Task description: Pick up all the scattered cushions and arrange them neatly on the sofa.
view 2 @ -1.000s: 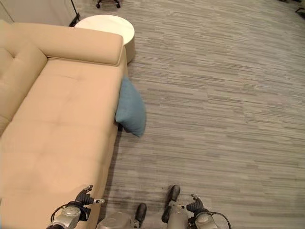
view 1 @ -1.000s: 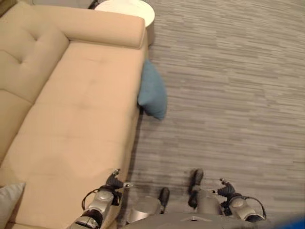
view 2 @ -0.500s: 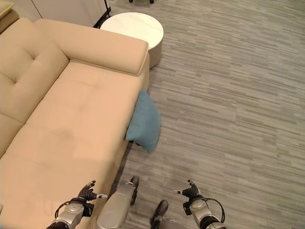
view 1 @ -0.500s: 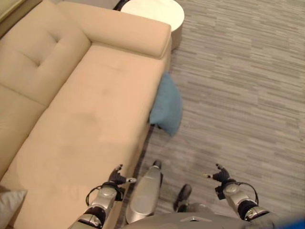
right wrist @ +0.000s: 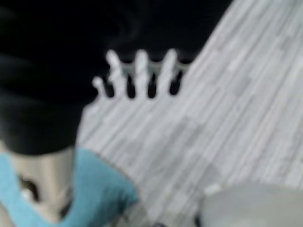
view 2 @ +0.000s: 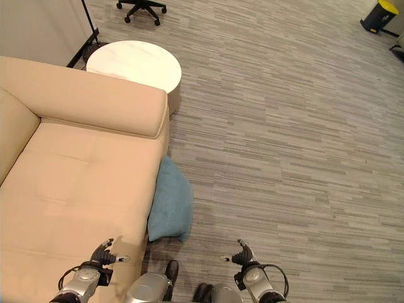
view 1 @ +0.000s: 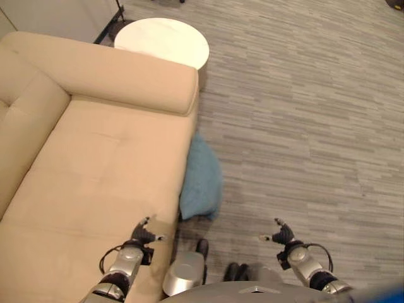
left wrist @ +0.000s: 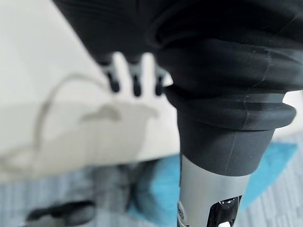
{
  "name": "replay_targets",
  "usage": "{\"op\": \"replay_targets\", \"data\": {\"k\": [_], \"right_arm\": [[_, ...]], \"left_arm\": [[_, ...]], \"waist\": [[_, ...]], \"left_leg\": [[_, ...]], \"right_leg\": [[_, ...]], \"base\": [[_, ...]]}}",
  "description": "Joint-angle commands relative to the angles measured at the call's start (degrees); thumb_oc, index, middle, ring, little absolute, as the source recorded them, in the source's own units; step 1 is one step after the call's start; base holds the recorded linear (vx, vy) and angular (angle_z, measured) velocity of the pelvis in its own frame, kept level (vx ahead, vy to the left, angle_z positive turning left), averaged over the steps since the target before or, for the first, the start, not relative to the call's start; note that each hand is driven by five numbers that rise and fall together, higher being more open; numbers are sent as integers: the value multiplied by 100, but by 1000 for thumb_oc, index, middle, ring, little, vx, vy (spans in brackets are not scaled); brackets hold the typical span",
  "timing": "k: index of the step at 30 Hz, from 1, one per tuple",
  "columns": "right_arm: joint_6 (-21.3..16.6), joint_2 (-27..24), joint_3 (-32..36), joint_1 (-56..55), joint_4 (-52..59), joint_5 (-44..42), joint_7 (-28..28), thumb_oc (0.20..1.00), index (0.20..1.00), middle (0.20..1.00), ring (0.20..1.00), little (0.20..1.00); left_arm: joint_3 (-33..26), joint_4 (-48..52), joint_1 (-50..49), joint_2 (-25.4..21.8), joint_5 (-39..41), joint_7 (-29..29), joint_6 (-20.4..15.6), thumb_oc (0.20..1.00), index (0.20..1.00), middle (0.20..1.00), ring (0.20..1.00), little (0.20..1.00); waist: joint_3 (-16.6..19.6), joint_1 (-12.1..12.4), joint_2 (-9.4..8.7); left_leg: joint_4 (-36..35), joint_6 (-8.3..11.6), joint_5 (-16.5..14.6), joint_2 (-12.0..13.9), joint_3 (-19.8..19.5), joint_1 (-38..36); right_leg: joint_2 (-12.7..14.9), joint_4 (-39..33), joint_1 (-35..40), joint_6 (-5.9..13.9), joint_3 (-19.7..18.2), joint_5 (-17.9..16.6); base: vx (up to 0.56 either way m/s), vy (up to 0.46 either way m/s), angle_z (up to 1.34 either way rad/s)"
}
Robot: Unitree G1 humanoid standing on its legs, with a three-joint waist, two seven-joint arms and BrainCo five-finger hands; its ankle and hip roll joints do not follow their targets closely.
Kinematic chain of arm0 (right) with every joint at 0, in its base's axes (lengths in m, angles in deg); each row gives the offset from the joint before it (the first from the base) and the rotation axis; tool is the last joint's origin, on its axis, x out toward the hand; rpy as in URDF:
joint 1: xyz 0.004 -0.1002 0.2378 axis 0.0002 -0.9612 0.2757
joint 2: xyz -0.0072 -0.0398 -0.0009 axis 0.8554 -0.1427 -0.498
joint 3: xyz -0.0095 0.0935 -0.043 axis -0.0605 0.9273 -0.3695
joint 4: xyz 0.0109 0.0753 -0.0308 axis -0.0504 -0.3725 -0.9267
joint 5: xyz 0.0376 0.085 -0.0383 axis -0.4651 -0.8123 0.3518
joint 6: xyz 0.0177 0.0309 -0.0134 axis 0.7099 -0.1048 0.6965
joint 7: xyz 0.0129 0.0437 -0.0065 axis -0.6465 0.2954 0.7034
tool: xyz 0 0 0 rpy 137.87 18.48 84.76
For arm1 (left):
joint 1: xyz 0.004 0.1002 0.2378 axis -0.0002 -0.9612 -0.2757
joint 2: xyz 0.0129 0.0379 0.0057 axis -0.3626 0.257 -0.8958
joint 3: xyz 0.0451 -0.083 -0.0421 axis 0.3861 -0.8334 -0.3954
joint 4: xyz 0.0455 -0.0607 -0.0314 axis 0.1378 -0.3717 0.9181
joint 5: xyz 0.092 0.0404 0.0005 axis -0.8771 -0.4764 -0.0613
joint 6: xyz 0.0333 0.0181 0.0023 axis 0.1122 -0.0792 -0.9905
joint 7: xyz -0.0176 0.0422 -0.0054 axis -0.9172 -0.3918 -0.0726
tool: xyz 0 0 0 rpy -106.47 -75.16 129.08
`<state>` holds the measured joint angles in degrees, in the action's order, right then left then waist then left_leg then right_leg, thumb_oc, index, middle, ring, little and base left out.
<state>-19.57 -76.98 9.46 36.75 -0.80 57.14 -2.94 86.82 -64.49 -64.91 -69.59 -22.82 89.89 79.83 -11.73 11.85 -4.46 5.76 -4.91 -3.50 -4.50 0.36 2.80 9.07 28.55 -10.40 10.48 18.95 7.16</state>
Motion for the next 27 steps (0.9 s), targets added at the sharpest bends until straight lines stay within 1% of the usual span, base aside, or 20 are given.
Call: {"op": "replay_targets", "data": {"k": [1, 2, 3, 4, 5, 6, 7, 8, 10, 14, 16, 17, 18, 19, 20, 21, 22, 24, 26, 27], "right_arm": [[-117, -308, -5, 8, 403, 90, 38, 1000, 1000, 1000, 1000, 1000], [-118, -308, -6, 6, 404, 90, 38, 1000, 1000, 1000, 1000, 1000], [-115, -346, -28, 19, 414, 82, 25, 1000, 1000, 1000, 1000, 1000], [-107, -372, -45, 11, 448, 94, 15, 1000, 1000, 1000, 1000, 1000], [-107, -445, -48, 61, 387, 87, 59, 1000, 1000, 1000, 1000, 1000], [-109, -446, -48, 63, 384, 87, 59, 1000, 1000, 1000, 1000, 1000], [-102, -767, 217, 427, 55, -255, 14, 1000, 1000, 1000, 1000, 1000], [-283, -845, 152, 343, 41, -306, 37, 1000, 1000, 1000, 1000, 1000], [-300, -848, 93, 307, 20, -329, -50, 1000, 1000, 1000, 1000, 1000], [-343, -812, 62, 265, -68, -304, -2, 1000, 1000, 1000, 1000, 1000], [-370, -834, 102, 254, -41, -342, 22, 1000, 1000, 1000, 1000, 1000], [-362, -837, 98, 262, -47, -348, 35, 1000, 1000, 1000, 1000, 1000], [-352, -847, 112, 260, -77, -377, 49, 1000, 1000, 1000, 1000, 1000], [-352, -847, 112, 261, -77, -377, 49, 1000, 1000, 1000, 1000, 1000], [-333, -837, 118, 263, -110, -395, 39, 1000, 1000, 1000, 1000, 1000], [-330, -835, 97, 248, -151, -384, 21, 1000, 1000, 1000, 1000, 1000], [-330, -836, 96, 247, -151, -384, 21, 1000, 1000, 1000, 1000, 1000], [-301, -823, 83, 222, -203, -323, 9, 1000, 1000, 1000, 1000, 1000], [-272, -817, 67, 213, -259, -238, -4, 1000, 1000, 1000, 1000, 1000], [-256, -806, 116, 195, -308, -246, -8, 1000, 1000, 1000, 1000, 1000]], "left_arm": [[50, -50, -58, 202, -45, 87, -102, 1000, 1000, 1000, 1000, 1000], [51, -49, -60, 203, -45, 87, -102, 1000, 1000, 1000, 1000, 1000], [33, -13, -48, 205, 19, 126, -110, 1000, 1000, 1000, 1000, 1000], [14, -3, -53, 195, 37, 150, -112, 1000, 1000, 1000, 1000, 1000], [30, 18, -21, 229, 95, 166, -144, 1000, 1000, 1000, 1000, 1000], [30, 18, -21, 229, 95, 167, -144, 1000, 1000, 1000, 1000, 1000], [96, 43, 38, 261, 80, 42, -173, 1000, 1000, 1000, 1000, 1000], [126, 78, 49, 348, 88, 18, -190, 1000, 1000, 1000, 1000, 1000], [195, 47, 31, 442, 6, -30, -158, 1000, 1000, 1000, 1000, 1000], [315, -74, 97, 585, -36, -67, -114, 1000, 1000, 1000, 1000, 1000], [383, -50, 174, 639, -19, -74, -113, 1000, 1000, 1000, 1000, 1000], [405, -32, 206, 660, -4, -73, -110, 1000, 1000, 1000, 1000, 1000], [452, -25, 264, 703, 6, -101, -114, 1000, 1000, 1000, 1000, 1000], [452, -25, 265, 704, 6, -101, -114, 1000, 1000, 1000, 1000, 1000], [466, -7, 266, 714, 6, -115, -106, 1000, 1000, 1000, 1000, 1000], [467, 10, 266, 716, -2, -128, -111, 1000, 1000, 1000, 1000, 1000], [467, 10, 265, 717, -2, -128, -111, 1000, 1000, 1000, 1000, 1000], [465, 23, 229, 740, 9, -156, -95, 1000, 1000, 1000, 1000, 1000], [456, 28, 185, 728, 19, -172, -96, 1000, 1000, 1000, 1000, 1000], [461, 42, 161, 703, 16, -180, -93, 1000, 1000, 1000, 1000, 1000]], "waist": [[144, 149, 257], [145, 149, 259], [178, 165, 228], [202, 201, 204], [274, 235, 177], [271, 225, 180], [318, 262, 191], [320, 265, 166], [312, 230, 185], [326, 175, 241], [257, 114, 260], [224, 96, 271], [166, 61, 267], [167, 60, 270], [168, 48, 268], [210, 33, 289], [209, 32, 291], [264, 14, 353], [300, 21, 393], [316, -23, 395]], "left_leg": [[198, 133, -140, -71, -1053, 446], [198, 135, -145, -69, -1055, 443], [189, 163, -141, -118, -1093, 471], [121, 209, -127, -148, -1162, 441], [35, 361, -54, -130, -1308, 429], [29, 364, -52, -128, -1320, 423], [20, 466, -13, -100, -1392, 425], [37, 518, 11, -84, -1397, 474], [-21, 591, 47, -3, -1404, 478], [-164, 697, 142, 110, -1429, 453], [-3, 781, 175, 134, -1289, 626], [117, 792, 155, 128, -1216, 699], [444, 785, 37, 77, -1076, 804], [467, 785, 25, 77, -1077, 816], [564, 769, -50, 16, -1094, 823], [599, 734, -168, -112, -1214, 745], [602, 734, -172, -111, -1216, 742], [515, 672, -245, -165, -1301, 622], [410, 593, -272, -256, -1531, 496], [351, 535, -225, -311, -1607, 457]], "right_leg": [[-423, -1133, 343, -177, -618, -310], [-426, -1137, 350, -179, -616, -308], [-477, -1423, 422, -190, -740, -292], [-499, -1732, 539, -241, -689, -298], [-534, -2158, 708, -316, -534, -289], [-537, -2172, 721, -318, -522, -293], [-560, -2386, 806, -329, -424, -329], [-562, -2554, 866, -350, -338, -352], [-605, -2776, 982, -426, -311, -398], [-649, -3107, 1118, -480, -157, -437], [-589, -3204, 1151, -490, -19, -453], [-565, -3243, 1166, -491, 32, -469], [-519, -3275, 1165, -512, 64, -503], [-521, -3275, 1163, -511, 66, -503], [-516, -3272, 1153, -519, 42, -513], [-538, -3236, 1140, -530, -28, -498], [-538, -3234, 1144, -529, -27, -495], [-581, -3126, 1114, -534, -134, -437], [-602, -2897, 1011, -563, -269, -392], [-591, -2674, 902, -563, -351, -357]], "base": [[115, -54, 34], [101, -59, 41], [96, -83, 33], [184, -181, 34], [148, -149, 31], [148, -166, 35], [70, -116, 48], [75, -147, 52], [31, -111, 44], [20, -80, 4], [-34, -7, 22], [-85, -3, 42], [-68, -5, 35], [-64, -4, 15], [-29, 24, 8], [0, 0, 0], [-9, 52, -2], [6, 83, 1], [-15, 129, -3], [-17, 116, -23]]}}
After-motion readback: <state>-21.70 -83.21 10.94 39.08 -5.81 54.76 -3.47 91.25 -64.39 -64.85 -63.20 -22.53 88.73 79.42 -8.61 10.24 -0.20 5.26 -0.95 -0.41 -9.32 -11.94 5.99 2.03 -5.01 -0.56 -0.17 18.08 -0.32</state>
